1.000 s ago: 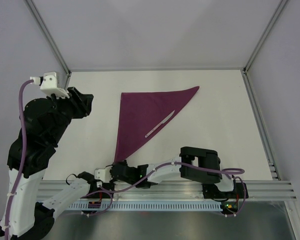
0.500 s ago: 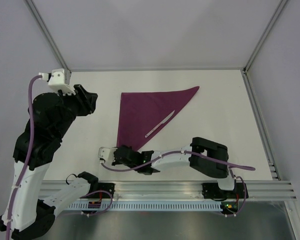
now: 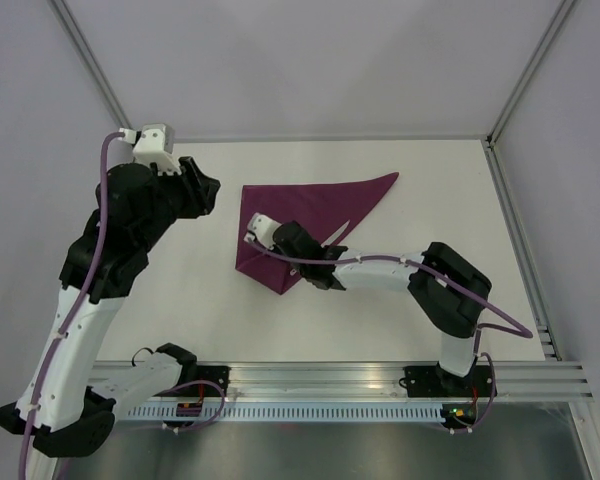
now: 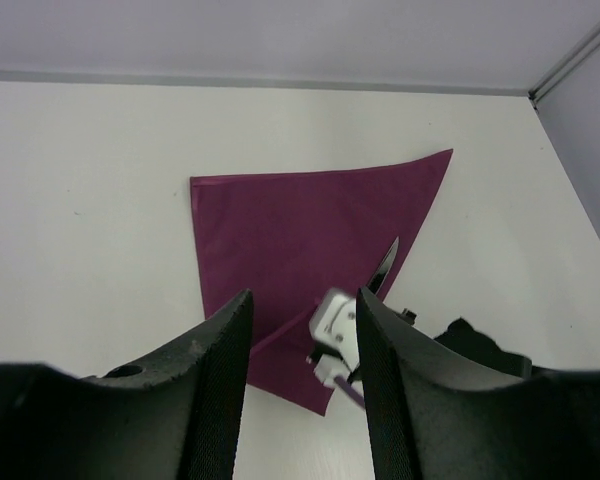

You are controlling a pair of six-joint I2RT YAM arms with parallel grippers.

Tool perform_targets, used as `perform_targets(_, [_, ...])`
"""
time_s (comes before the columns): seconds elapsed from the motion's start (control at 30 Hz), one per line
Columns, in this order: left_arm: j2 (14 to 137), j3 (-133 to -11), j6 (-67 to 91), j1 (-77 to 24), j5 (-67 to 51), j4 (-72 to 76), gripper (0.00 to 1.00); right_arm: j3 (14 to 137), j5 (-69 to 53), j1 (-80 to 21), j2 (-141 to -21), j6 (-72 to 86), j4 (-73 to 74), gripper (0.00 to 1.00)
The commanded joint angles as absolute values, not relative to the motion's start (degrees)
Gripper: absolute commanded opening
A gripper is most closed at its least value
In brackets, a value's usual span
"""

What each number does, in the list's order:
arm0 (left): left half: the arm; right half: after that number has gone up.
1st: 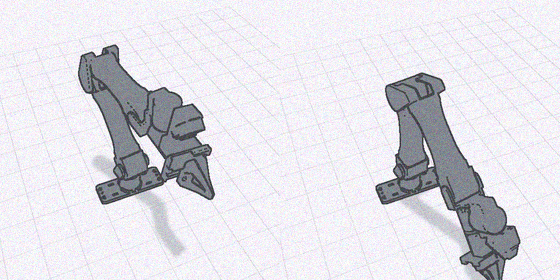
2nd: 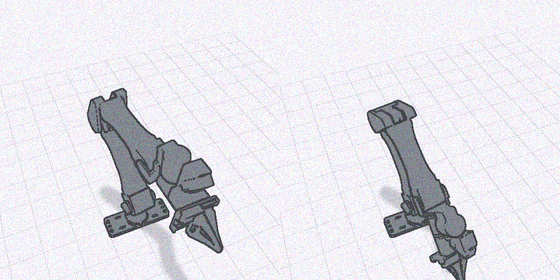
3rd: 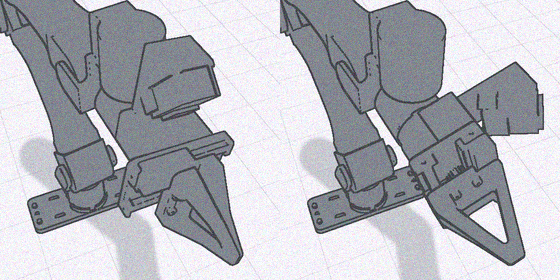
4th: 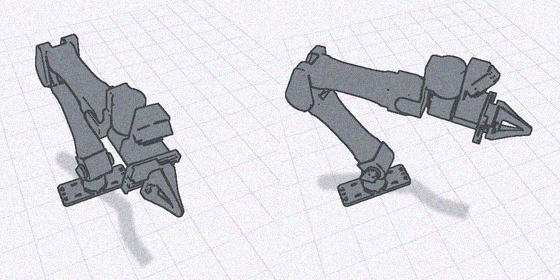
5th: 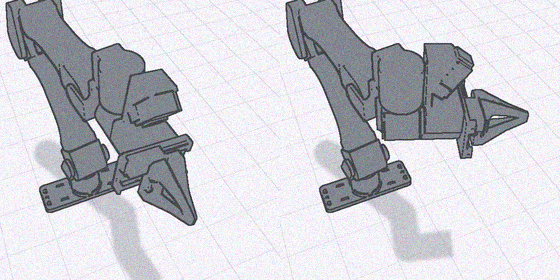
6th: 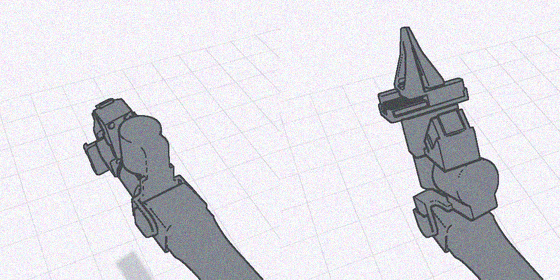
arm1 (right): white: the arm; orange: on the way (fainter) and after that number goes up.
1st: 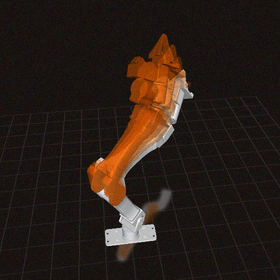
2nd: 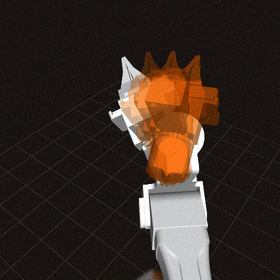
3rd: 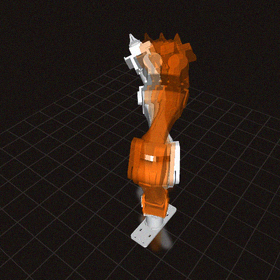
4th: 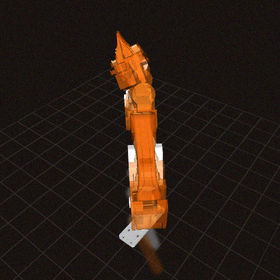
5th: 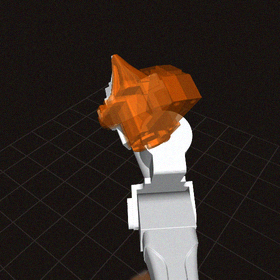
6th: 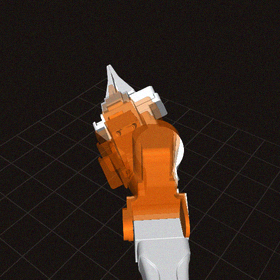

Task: Fold the napkin, place the utensils inside, and roll it up
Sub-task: Fold the napkin

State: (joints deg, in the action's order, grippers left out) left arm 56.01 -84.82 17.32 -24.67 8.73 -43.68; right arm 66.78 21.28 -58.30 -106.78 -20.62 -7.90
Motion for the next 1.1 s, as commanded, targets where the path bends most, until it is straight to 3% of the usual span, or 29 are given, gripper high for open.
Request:
perform_targets(0.0, [57.5,-83.4,19.8,-24.5,4.9,-38.9,0.50,66.1,20.9,-53.8,-104.1,-18.6,-6.3,0.11])
perform_targets(0.47, [64.0,-78.5,21.8,-24.6,-1.8,-32.9,0.48,63.5,21.4,-44.7,-105.1,-18.6,-8.1,0.10])
perform_targets(1.07, [71.5,-69.6,24.5,-25.1,-7.3,-24.2,0.47,63.1,21.0,-40.4,-106.7,-17.8,-8.0,0.09])
